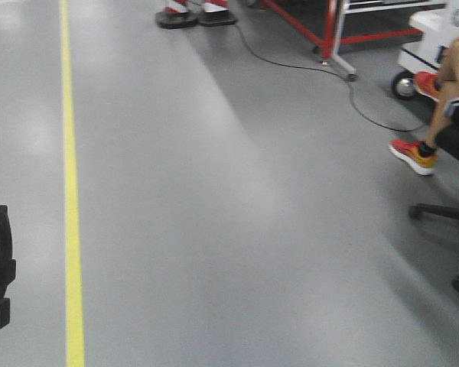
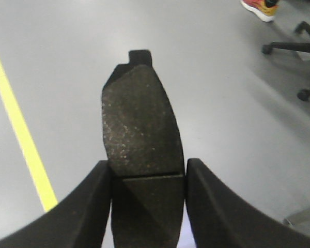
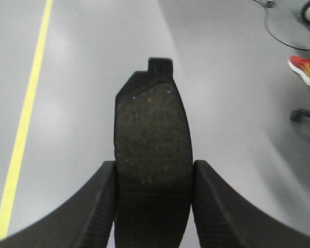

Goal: Move and align brake pads A on conveyor
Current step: 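Drive along the yellow floor line holding both brake pads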

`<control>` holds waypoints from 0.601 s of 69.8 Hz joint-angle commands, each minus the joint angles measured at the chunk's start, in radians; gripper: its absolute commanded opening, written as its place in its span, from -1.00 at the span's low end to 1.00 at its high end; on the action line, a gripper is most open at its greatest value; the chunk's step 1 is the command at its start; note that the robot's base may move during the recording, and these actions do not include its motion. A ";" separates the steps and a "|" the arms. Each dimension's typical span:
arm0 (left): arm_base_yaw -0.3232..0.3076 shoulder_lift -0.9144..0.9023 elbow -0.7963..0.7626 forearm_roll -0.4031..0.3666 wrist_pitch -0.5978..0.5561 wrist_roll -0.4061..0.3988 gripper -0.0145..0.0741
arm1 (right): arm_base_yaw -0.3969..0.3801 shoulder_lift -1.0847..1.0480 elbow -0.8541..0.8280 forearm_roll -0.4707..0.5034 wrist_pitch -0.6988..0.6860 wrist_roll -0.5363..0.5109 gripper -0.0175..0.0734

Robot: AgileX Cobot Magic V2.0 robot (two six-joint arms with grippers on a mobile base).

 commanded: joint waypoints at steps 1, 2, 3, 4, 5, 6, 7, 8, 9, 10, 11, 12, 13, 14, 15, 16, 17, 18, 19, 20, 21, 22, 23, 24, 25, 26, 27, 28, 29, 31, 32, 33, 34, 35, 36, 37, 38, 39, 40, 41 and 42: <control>-0.002 -0.003 -0.027 0.020 -0.071 -0.011 -0.69 | -0.004 0.001 -0.030 -0.012 -0.091 -0.005 -0.62; -0.002 -0.003 -0.027 0.020 -0.071 -0.011 -0.69 | -0.004 0.001 -0.030 -0.012 -0.091 -0.005 -0.62; -0.002 -0.003 -0.027 0.020 -0.071 -0.011 -0.69 | -0.004 0.001 -0.030 -0.012 -0.091 -0.005 -0.62; -0.002 -0.003 -0.027 0.020 -0.071 -0.011 -0.69 | -0.004 0.001 -0.030 -0.012 -0.091 -0.005 -0.62; -0.002 -0.003 -0.027 0.020 -0.071 -0.011 -0.69 | -0.004 0.001 -0.030 -0.012 -0.091 -0.005 -0.62; -0.002 -0.003 -0.027 0.020 -0.071 -0.011 -0.69 | -0.004 0.001 -0.030 -0.012 -0.091 -0.005 -0.62; -0.002 -0.003 -0.027 0.020 -0.071 -0.011 -0.69 | -0.004 0.001 -0.030 -0.012 -0.091 -0.005 -0.62; -0.002 -0.003 -0.027 0.020 -0.071 -0.011 -0.69 | -0.004 0.001 -0.030 -0.012 -0.091 -0.005 -0.62; -0.002 -0.003 -0.027 0.020 -0.071 -0.011 -0.69 | -0.004 0.001 -0.030 -0.012 -0.091 -0.005 -0.62; -0.002 -0.003 -0.027 0.020 -0.071 -0.011 -0.69 | -0.004 0.001 -0.030 -0.012 -0.091 -0.005 -0.62; -0.002 -0.003 -0.027 0.020 -0.071 -0.011 -0.69 | -0.004 0.001 -0.030 -0.012 -0.091 -0.005 -0.62; -0.002 -0.003 -0.027 0.020 -0.071 -0.011 -0.69 | -0.004 0.001 -0.030 -0.012 -0.091 -0.005 -0.62; -0.002 -0.003 -0.027 0.020 -0.071 -0.011 -0.69 | -0.004 0.001 -0.030 -0.012 -0.091 -0.005 -0.62; -0.002 -0.003 -0.027 0.020 -0.071 -0.011 -0.69 | -0.004 0.001 -0.030 -0.012 -0.091 -0.005 -0.62; -0.002 -0.003 -0.027 0.020 -0.071 -0.011 -0.69 | -0.004 0.001 -0.030 -0.012 -0.091 -0.005 -0.62; -0.002 -0.003 -0.027 0.020 -0.071 -0.011 -0.69 | -0.004 0.001 -0.030 -0.012 -0.091 -0.005 -0.62; -0.002 -0.003 -0.027 0.020 -0.071 -0.011 -0.69 | -0.004 0.001 -0.030 -0.012 -0.091 -0.005 -0.62; -0.002 -0.003 -0.027 0.020 -0.071 -0.011 -0.69 | -0.004 0.001 -0.030 -0.012 -0.091 -0.005 -0.62; -0.002 -0.003 -0.027 0.020 -0.071 -0.011 -0.69 | -0.004 0.001 -0.030 -0.012 -0.091 -0.005 -0.62; -0.002 -0.003 -0.027 0.020 -0.071 -0.011 -0.69 | -0.004 0.001 -0.030 -0.012 -0.091 -0.005 -0.62; -0.002 -0.003 -0.027 0.020 -0.071 -0.011 -0.69 | -0.004 0.001 -0.030 -0.012 -0.091 -0.005 -0.62; -0.002 -0.003 -0.027 0.020 -0.071 -0.011 -0.69 | -0.004 0.001 -0.030 -0.012 -0.091 -0.005 -0.62; -0.002 -0.003 -0.027 0.020 -0.071 -0.011 -0.69 | -0.004 0.001 -0.030 -0.012 -0.091 -0.005 -0.62; -0.002 -0.003 -0.027 0.020 -0.071 -0.011 -0.69 | -0.004 0.001 -0.030 -0.012 -0.091 -0.005 -0.62; -0.002 -0.003 -0.027 0.020 -0.071 -0.011 -0.69 | -0.004 0.001 -0.030 -0.012 -0.091 -0.005 -0.62; -0.002 -0.003 -0.027 0.020 -0.071 -0.011 -0.69 | -0.004 0.001 -0.030 -0.012 -0.091 -0.005 -0.62; -0.002 -0.003 -0.027 0.020 -0.071 -0.011 -0.69 | -0.004 0.001 -0.030 -0.012 -0.091 -0.005 -0.62; -0.002 -0.003 -0.027 0.020 -0.071 -0.011 -0.69 | -0.004 0.001 -0.030 -0.012 -0.091 -0.005 -0.62; -0.002 -0.003 -0.027 0.020 -0.071 -0.011 -0.69 | -0.004 0.001 -0.030 -0.012 -0.091 -0.005 -0.62; -0.002 -0.003 -0.027 0.020 -0.071 -0.011 -0.69 | -0.004 0.001 -0.030 -0.012 -0.091 -0.005 -0.62; -0.002 -0.003 -0.027 0.020 -0.071 -0.011 -0.69 | -0.004 0.001 -0.030 -0.012 -0.091 -0.005 -0.62; -0.002 -0.003 -0.027 0.020 -0.071 -0.011 -0.69 | -0.004 0.001 -0.030 -0.012 -0.091 -0.005 -0.62; -0.002 -0.003 -0.027 0.020 -0.071 -0.011 -0.69 | -0.004 0.001 -0.030 -0.012 -0.091 -0.005 -0.62; -0.002 -0.003 -0.027 0.020 -0.071 -0.011 -0.69 | -0.004 0.001 -0.030 -0.012 -0.091 -0.005 -0.62; -0.002 -0.003 -0.027 0.020 -0.071 -0.011 -0.69 | -0.004 0.001 -0.030 -0.012 -0.091 -0.005 -0.62; -0.002 -0.003 -0.027 0.020 -0.071 -0.011 -0.69 | -0.004 0.001 -0.030 -0.012 -0.091 -0.005 -0.62; -0.002 -0.003 -0.027 0.020 -0.071 -0.011 -0.69 | -0.004 0.001 -0.030 -0.012 -0.091 -0.005 -0.62; -0.002 -0.003 -0.027 0.020 -0.071 -0.011 -0.69 | -0.004 0.001 -0.030 -0.012 -0.091 -0.005 -0.62; -0.002 -0.003 -0.027 0.020 -0.071 -0.011 -0.69 | -0.004 0.001 -0.030 -0.012 -0.091 -0.005 -0.62; -0.002 -0.003 -0.027 0.020 -0.071 -0.011 -0.69 | -0.004 0.001 -0.030 -0.012 -0.091 -0.005 -0.62; -0.002 -0.003 -0.027 0.020 -0.071 -0.011 -0.69 | -0.004 0.001 -0.030 -0.012 -0.091 -0.005 -0.62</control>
